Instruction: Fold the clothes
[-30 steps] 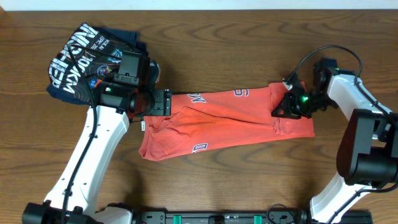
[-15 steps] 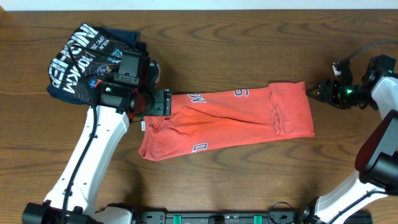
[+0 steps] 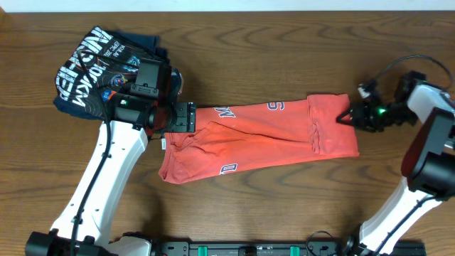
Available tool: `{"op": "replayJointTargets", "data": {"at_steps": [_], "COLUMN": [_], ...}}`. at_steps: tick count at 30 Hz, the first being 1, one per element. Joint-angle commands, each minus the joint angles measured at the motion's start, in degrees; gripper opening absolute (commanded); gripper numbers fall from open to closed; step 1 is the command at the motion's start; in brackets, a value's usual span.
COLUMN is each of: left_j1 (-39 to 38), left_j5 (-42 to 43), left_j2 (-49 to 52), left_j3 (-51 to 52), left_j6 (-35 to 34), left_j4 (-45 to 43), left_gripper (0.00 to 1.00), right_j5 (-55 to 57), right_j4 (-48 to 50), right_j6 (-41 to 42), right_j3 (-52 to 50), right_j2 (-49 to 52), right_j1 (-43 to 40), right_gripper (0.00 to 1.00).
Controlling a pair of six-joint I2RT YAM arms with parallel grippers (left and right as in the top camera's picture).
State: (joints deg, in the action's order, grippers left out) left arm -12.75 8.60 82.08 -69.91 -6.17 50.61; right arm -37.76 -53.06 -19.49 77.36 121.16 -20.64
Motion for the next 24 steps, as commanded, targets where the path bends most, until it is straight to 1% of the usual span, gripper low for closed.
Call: {"op": "replayJointTargets", "data": {"at_steps": [1, 4, 6, 11, 16, 20, 24], "left_j1": [0.20, 0.20, 0.20, 0.20, 0.20, 0.20, 0.20], "left_j5": [-0.26, -0.26, -0.26, -0.26, -0.26, -0.26, -0.28], "left_j2": [-0.11, -0.11, -0.11, -0.11, -0.11, -0.11, -0.11], "left_j3": [-1.03, -1.03, -1.03, -1.03, -1.03, -1.03, -1.03], "left_j6": [-0.09, -0.09, -0.07, -0.07, -0.07, -0.07, -0.07], "left_j4": [0.11, 0.11, 0.13, 0.13, 0.13, -0.22, -0.50], "left_gripper": [0.80, 0.80, 0.80, 0.80, 0.80, 0.80, 0.80], "right_j5": [1.68, 1.73, 1.73, 2.75, 10.67, 13.49, 19.26], "right_j4": [-0.52, -0.33, -0.39, -2.67, -8.59, -10.47, -12.02], "right_j6": [-3.52, -3.48, -2.91, 0.13, 2.73, 3.82, 7.37], "right_j3": [-0.28, -0.11, 0.37, 4.31, 10.88, 12.81, 12.79], "right_j2": [1.84, 1.84, 1.81, 0.92, -2.16, -5.20, -6.34], "right_j1": [1.25, 0.72, 0.04, -2.73, -4.57, -2.43, 2.67], "right_gripper": [0.25, 0.08, 0.01, 0.01, 0.01, 0.01, 0.01]}}
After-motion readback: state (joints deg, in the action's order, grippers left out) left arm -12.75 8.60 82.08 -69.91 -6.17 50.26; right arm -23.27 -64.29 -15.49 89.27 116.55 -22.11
